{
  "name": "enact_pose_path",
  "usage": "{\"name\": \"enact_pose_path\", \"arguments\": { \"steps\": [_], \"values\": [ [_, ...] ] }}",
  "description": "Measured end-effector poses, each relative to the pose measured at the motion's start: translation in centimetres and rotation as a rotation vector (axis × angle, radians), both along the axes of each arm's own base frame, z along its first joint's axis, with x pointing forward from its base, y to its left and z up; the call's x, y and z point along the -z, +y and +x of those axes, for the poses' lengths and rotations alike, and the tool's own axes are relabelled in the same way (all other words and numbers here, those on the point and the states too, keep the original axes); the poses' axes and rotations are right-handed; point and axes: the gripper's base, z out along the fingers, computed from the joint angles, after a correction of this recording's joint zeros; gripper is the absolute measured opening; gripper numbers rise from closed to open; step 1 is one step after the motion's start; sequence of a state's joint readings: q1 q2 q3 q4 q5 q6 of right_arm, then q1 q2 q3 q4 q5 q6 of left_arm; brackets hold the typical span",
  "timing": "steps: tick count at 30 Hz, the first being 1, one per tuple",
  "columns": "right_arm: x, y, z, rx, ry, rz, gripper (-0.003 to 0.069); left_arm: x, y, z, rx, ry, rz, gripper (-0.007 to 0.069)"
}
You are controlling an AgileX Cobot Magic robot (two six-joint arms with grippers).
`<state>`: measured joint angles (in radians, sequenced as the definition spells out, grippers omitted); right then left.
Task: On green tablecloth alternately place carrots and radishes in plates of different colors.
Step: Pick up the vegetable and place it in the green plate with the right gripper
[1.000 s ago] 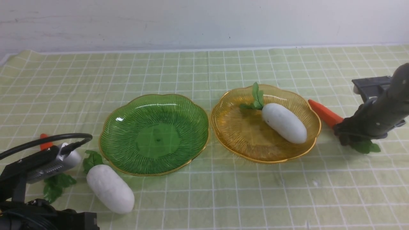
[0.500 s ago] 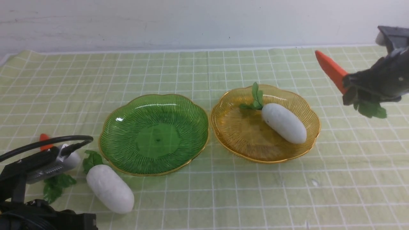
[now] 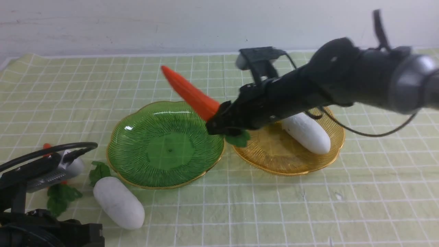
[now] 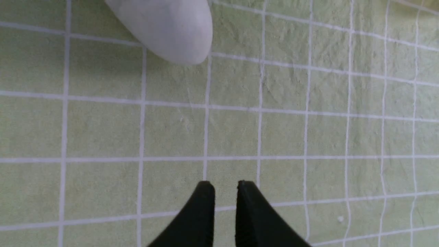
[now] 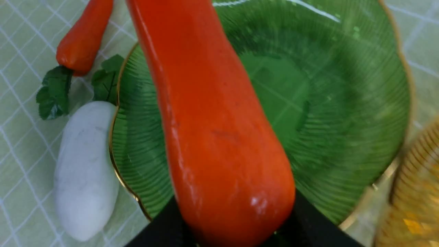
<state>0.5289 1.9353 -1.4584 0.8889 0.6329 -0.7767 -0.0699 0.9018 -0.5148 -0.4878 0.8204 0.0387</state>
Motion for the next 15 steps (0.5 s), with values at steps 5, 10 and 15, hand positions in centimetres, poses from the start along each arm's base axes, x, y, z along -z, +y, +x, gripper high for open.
{"name": "enact_pose_path", "arguments": {
  "steps": [5,10,15],
  "values": [
    [2.1,3.7,0.2,-0.04,-0.126,-0.041,0.0294,0.0,0.0,0.1,-0.003,-0.007,0.001,0.009],
    [4.5,4.0,1.5,0.036,-0.179,-0.075,0.0434,0.0,0.0,0.1,-0.003,-0.007,0.001,0.0101],
    [4.9,3.2,2.6,0.103,-0.21,-0.08,0.0568,0.0,0.0,0.1,-0.004,-0.008,0.001,0.0101]
  ]
}}
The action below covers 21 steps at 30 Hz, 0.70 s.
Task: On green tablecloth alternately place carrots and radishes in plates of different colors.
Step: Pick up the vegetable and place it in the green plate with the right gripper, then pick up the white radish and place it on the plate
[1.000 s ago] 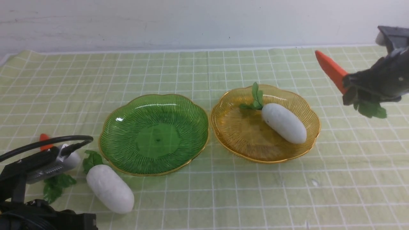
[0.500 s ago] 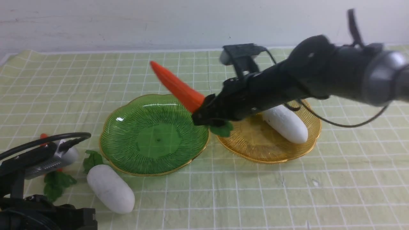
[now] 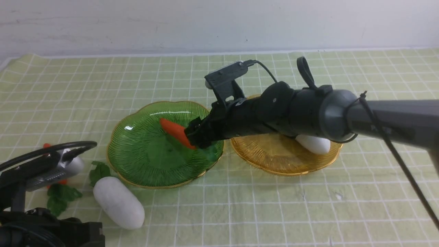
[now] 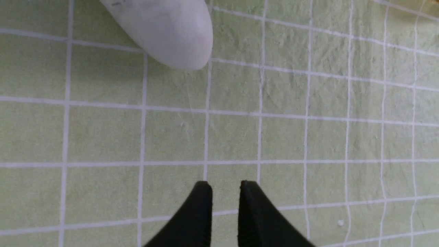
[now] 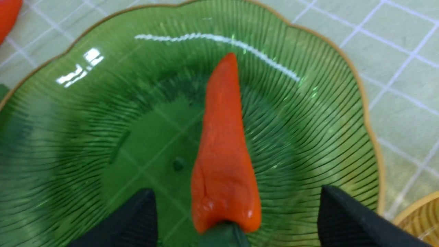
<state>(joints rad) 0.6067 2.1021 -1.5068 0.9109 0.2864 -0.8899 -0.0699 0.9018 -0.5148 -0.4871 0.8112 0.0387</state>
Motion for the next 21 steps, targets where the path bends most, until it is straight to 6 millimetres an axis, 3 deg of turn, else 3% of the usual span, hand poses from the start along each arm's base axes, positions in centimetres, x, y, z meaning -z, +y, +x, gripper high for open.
{"name": "enact_pose_path", "arguments": {
  "steps": [2,5,8,10,11,13,16,19,20,21],
  "values": [
    [-0.5,-0.6,0.5,0.025,-0.016,0.007,0.061,0.0,0.0,0.0,0.0,0.0,0.0,0.0112],
    [-0.9,-1.1,0.6,0.018,-0.012,0.008,0.0615,0.0,0.0,0.0,0.0,0.0,0.0,0.0127],
    [-3.1,-2.3,0.3,-0.033,-0.002,0.008,0.0608,0.0,0.1,0.0,0.002,-0.003,0.011,0.0164],
    [-6.2,-3.9,-0.4,-0.07,0.003,0.026,0.058,0.1,0.2,0.1,-0.004,-0.009,0.031,0.0208],
    [-6.4,-4.1,-0.4,-0.076,0.011,0.027,0.0573,0.1,0.2,0.1,-0.004,-0.009,0.031,0.0208],
    [-9.3,-6.0,-1.4,-0.097,0.037,0.046,0.0528,-0.2,0.4,0.3,-0.013,-0.029,0.043,0.0255],
    [-12.0,-8.6,-2.7,-0.1,0.111,0.04,0.0434,-1.0,0.5,0.8,-0.015,-0.067,0.056,0.0309],
    [-13.4,-10.9,-4.1,-0.083,0.208,-0.011,0.0308,-2.0,0.5,1.6,-0.022,-0.108,0.062,0.0355],
    [-13.5,-10.9,-4.1,-0.078,0.207,-0.014,0.0298,-2.1,0.5,1.6,-0.022,-0.109,0.062,0.0358],
    [-13.9,-11.6,-4.8,-0.066,0.247,-0.039,0.0235,-2.3,0.5,1.9,-0.024,-0.115,0.062,0.0377]
  ]
}}
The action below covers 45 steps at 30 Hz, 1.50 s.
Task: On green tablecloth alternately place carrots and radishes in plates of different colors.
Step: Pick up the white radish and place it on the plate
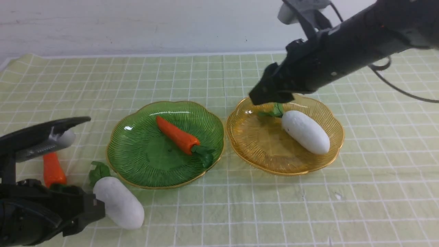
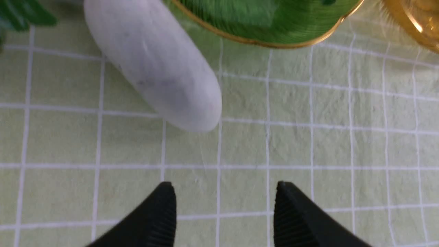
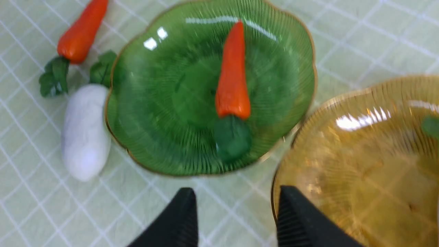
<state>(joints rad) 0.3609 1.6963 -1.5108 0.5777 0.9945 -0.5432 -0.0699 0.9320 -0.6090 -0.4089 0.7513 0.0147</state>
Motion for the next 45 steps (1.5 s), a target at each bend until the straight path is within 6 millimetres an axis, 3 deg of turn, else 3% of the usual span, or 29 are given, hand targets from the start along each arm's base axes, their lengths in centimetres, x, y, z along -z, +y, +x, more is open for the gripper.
{"name": "enact_pose_path", "arguments": {
  "steps": [3,7,14,26,40,45],
  "values": [
    [-0.7,-1.4,-1.6,0.024,0.082,-0.106,0.0064,0.5,0.0,1.2,-0.009,0.03,0.004,0.0425],
    [-1.8,-2.4,-3.5,0.055,0.147,-0.149,-0.0005,2.1,0.0,2.9,-0.07,0.088,-0.009,0.0466],
    [-3.1,-3.9,-7.5,0.102,0.157,-0.125,-0.0011,4.8,0.2,5.9,-0.202,0.124,-0.038,0.0479],
    [-0.9,-6.6,-14.6,0.102,0.205,-0.144,-0.0012,9.2,0.2,9.2,-0.357,0.19,-0.103,0.0479],
    [-0.3,-6.8,-15.0,0.102,0.214,-0.164,-0.0012,9.7,0.3,9.3,-0.284,0.205,-0.035,0.0415],
    [-0.2,-6.9,-15.0,0.103,0.209,-0.175,-0.0012,8.3,0.0,7.9,-0.145,0.299,0.023,0.0415]
  ]
}}
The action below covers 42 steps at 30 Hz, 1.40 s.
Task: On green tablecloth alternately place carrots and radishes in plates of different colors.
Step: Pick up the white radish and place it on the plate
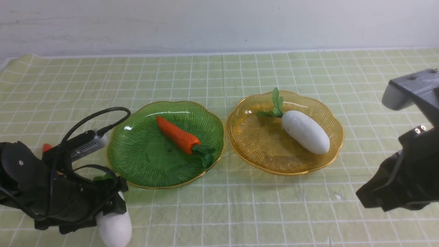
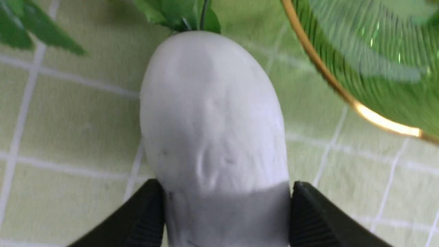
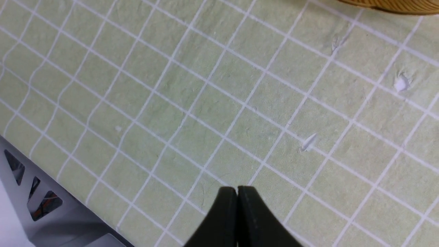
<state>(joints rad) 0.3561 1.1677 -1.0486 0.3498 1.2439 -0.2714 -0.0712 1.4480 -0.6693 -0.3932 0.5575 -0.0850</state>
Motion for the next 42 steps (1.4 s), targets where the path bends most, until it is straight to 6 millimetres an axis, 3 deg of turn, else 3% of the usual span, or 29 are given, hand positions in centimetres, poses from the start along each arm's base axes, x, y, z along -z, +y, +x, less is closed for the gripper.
{"name": "enact_pose_path", "arguments": {
  "steps": [2,5,7,9,11,15,19,21,25,28,35,42],
  "values": [
    [0.0,-0.1,0.0,0.0,-0.002,-0.006,-0.0012,-1.1,0.0,-0.3,0.044,0.019,0.011,0.0415],
    [0.0,-0.1,0.0,0.0,-0.004,-0.011,-0.0012,-5.1,0.1,-0.8,0.141,0.025,0.05,0.0415],
    [0.0,-0.1,0.0,0.0,-0.004,-0.011,-0.0012,-6.1,0.1,-0.8,0.155,0.027,0.056,0.0415],
    [0.0,-0.1,0.0,-0.005,-0.007,-0.013,-0.0012,-8.5,0.0,-0.9,0.18,0.03,0.059,0.0415],
    [0.0,-0.1,0.0,-0.022,-0.015,-0.018,-0.0012,-10.8,-0.1,-0.6,0.193,0.011,0.045,0.0415],
    [0.0,-0.1,0.2,-0.029,-0.036,-0.016,-0.0012,-13.1,-0.6,1.2,0.19,-0.077,0.004,0.0415],
    [0.0,0.0,0.2,-0.03,-0.041,-0.015,-0.0012,-13.3,-1.3,3.3,0.192,-0.078,-0.029,0.0415],
    [0.0,0.0,0.2,-0.03,-0.042,-0.014,-0.0012,-13.0,-2.6,4.7,0.221,-0.067,-0.043,0.0415],
    [-0.1,0.0,0.2,-0.03,-0.042,-0.014,-0.0012,-12.8,-7.6,7.2,0.327,-0.072,-0.069,0.0415],
    [-0.1,0.0,0.2,-0.03,-0.042,-0.014,-0.0012,-12.0,-12.6,9.3,0.393,-0.086,-0.097,0.0415],
    [-0.1,0.0,0.2,-0.033,-0.043,-0.015,-0.0012,-9.7,-20.1,12.4,0.462,-0.148,-0.156,0.0415],
    [-0.1,0.0,0.2,-0.033,-0.043,-0.015,-0.0012,-6.7,-24.0,14.5,0.482,-0.153,-0.191,0.0415]
  ]
}}
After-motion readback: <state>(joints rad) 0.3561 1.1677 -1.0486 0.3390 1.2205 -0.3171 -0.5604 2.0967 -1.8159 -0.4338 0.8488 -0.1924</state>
